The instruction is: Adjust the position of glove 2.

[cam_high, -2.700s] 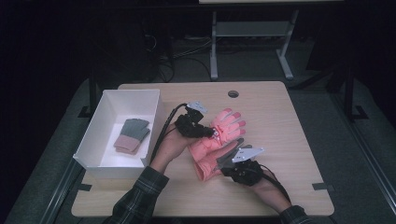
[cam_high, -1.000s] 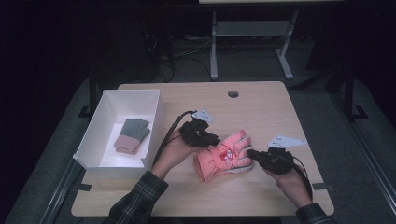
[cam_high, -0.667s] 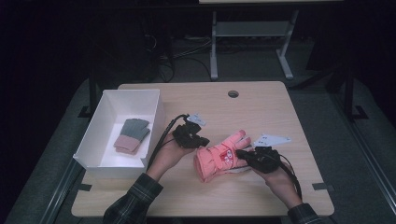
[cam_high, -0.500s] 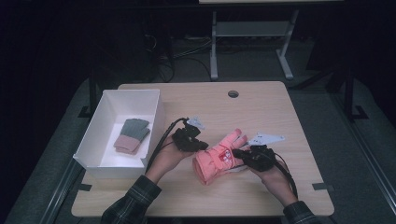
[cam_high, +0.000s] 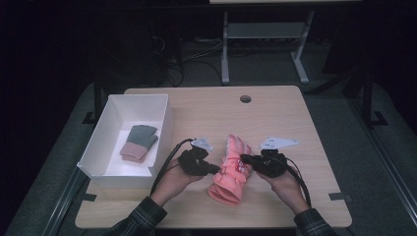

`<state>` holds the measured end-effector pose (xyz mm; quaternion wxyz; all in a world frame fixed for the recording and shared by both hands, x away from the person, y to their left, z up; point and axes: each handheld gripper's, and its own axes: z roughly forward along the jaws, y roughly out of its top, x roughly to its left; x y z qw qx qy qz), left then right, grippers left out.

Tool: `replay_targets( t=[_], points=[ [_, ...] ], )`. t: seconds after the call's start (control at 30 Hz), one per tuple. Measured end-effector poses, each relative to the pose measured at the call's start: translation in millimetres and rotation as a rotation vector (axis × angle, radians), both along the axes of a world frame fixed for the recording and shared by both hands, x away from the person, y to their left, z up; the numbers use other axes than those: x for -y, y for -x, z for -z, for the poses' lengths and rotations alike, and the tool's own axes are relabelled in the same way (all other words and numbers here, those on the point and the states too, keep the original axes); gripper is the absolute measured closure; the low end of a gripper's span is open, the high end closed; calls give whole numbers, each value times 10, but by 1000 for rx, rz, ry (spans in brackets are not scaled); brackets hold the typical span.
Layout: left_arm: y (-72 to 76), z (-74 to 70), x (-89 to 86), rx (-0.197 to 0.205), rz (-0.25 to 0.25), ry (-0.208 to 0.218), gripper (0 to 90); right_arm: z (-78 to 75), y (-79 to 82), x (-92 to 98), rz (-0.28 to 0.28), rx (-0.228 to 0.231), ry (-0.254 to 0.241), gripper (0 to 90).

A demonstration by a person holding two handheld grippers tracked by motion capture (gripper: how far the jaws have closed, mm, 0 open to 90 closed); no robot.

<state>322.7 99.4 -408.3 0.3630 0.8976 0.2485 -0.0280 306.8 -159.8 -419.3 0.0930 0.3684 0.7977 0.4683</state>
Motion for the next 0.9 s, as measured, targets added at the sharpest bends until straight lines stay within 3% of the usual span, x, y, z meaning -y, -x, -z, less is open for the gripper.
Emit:
replay_targets(
  t=[0.07,0.2,0.33,0.47,0.53,0.7,0.9],
  points=[
    [16,2,-10,10,-17,-2,887,66,-18,-29,-14,-11,10,900],
    [-4,-22,-68,22,-64,17,772,174,-29,-90,-24,-40,38,900],
    [-21,-97,-111,62,-106,40,607,256,-49,-134,-30,-71,50,900],
    [-87,-117,-85,67,-130,64,443,335,-97,-164,-49,-92,72,900],
    [-134,-100,-37,64,-130,62,362,356,-112,-170,-52,-108,72,900],
    [-279,-5,110,61,-160,69,255,407,-105,-174,-58,-87,81,900],
    [-423,147,210,-10,-167,79,174,417,-79,-187,-52,-70,90,900]
  ],
)
